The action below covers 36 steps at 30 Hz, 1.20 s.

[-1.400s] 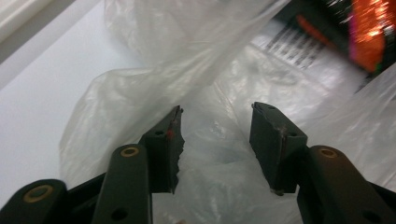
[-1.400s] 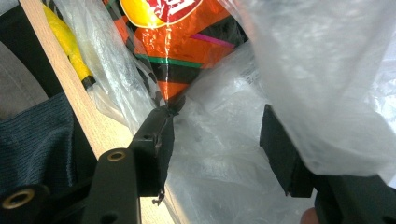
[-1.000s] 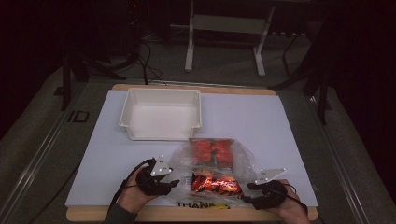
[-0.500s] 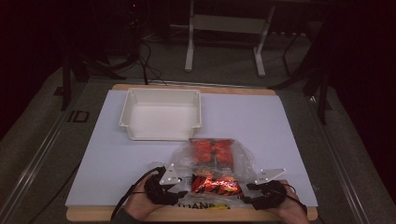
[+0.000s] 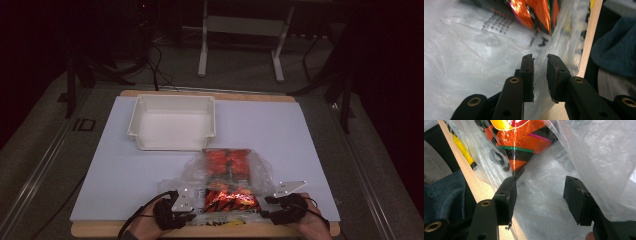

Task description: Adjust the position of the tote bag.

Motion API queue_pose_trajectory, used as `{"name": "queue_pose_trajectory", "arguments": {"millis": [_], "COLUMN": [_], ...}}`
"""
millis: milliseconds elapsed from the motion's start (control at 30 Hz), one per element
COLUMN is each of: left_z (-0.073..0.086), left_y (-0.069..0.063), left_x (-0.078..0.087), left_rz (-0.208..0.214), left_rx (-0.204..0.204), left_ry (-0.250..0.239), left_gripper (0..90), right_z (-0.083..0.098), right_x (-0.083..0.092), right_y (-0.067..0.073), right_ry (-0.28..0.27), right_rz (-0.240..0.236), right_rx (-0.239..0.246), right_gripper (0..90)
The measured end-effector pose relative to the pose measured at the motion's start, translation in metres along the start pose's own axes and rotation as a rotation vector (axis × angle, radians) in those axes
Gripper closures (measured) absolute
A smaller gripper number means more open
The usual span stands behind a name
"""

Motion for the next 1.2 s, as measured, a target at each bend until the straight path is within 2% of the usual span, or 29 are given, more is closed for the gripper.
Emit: {"name": "queue_pose_trajectory", "arguments": {"millis": [200,233,467,533,600,667,767,800,833,933,1000,1100,1167,1200], "left_z": [0.0,0.0,0.001,0.0,0.0,0.0,0.0,0.0,0.001,0.002,0.003,0.003,0.003,0.002], "left_y": [0.003,0.006,0.026,0.03,0.03,0.037,0.041,0.041,0.045,0.052,0.054,0.056,0.057,0.058], "left_x": [0.001,0.001,0.001,0.0,0.0,0.001,0.002,0.002,0.002,0.001,0.002,0.002,0.002,0.003], "left_rz": [-0.012,-0.038,-0.123,-0.146,-0.146,-0.168,-0.202,-0.202,-0.234,-0.232,-0.241,-0.251,-0.261,-0.264], "left_rx": [0.021,0.048,0.162,0.185,0.185,0.22,0.235,0.235,0.251,0.277,0.285,0.302,0.319,0.326], "left_ry": [0.004,-0.002,-0.029,-0.035,-0.035,-0.048,-0.048,-0.048,-0.046,-0.049,-0.05,-0.053,-0.057,-0.06], "left_gripper": [77.3,77.1,72.1,70.9,70.5,70.2,69.3,68.8,68.8,68.2,68.1,67.9,67.8,67.1], "right_z": [0.001,0.001,0.002,0.002,0.002,0.003,0.004,0.004,0.004,0.004,0.004,-0.001,-0.002,-0.006], "right_x": [0.001,0.001,0.002,0.002,0.002,0.002,0.003,0.003,0.003,0.004,0.004,0.002,0.002,0.001], "right_y": [0.0,0.001,-0.001,0.0,0.0,0.0,0.0,0.0,-0.001,-0.003,-0.004,-0.01,-0.012,-0.015], "right_ry": [0.006,0.007,0.002,0.003,0.004,0.006,0.005,0.005,0.002,0.016,0.02,0.018,0.016,0.0], "right_rz": [0.012,0.015,0.014,0.016,0.017,0.016,0.01,0.01,0.012,0.053,0.06,0.096,0.101,0.122], "right_rx": [0.013,0.011,0.013,0.016,0.019,0.025,0.034,0.034,0.041,0.059,0.06,0.032,0.031,0.019], "right_gripper": [44.6,44.8,45.2,45.3,45.3,45.3,45.6,45.6,46.0,52.6,53.6,56.5,56.9,57.1]}}
Point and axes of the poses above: each handheld gripper's, and its own axes: x roughly backward along the jaws, z roughly out of its underside, y roughly to its left, the point moved 1 cm from there along -x, roughly forward along the jaws, and after that the axes turned 6 degrees about x, right-handed, at the moved point
